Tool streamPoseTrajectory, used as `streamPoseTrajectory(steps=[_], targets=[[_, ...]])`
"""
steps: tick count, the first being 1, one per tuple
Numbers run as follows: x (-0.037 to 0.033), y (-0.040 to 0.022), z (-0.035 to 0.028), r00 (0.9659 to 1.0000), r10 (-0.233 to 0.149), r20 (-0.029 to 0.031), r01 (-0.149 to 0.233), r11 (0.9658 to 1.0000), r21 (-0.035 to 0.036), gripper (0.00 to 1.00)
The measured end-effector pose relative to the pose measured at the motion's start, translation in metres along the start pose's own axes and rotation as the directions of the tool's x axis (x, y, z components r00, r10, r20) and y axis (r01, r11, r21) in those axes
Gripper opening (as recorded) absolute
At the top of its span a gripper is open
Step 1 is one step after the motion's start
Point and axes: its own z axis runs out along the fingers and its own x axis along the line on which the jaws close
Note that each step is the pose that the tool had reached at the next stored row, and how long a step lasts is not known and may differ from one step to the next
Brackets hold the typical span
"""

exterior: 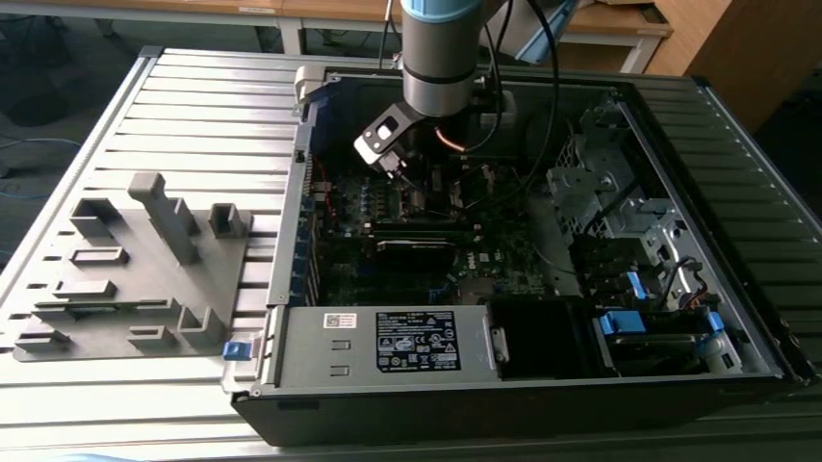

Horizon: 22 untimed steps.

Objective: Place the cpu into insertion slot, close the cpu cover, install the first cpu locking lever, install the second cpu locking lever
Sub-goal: 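Place the cpu into insertion slot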

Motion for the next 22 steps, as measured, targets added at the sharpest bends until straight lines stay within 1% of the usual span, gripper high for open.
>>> streamPoseTrajectory(steps=[5, 22], targets=[[0.0001, 0.0001, 0.0003, 1.0, 0.0, -0.0008, 0.0, 1.0, -0.0004, 0.54], [0.0001, 0.0, 0.0004, 1.0, 0.0, -0.0004, 0.0, 1.0, -0.0003, 0.54]])
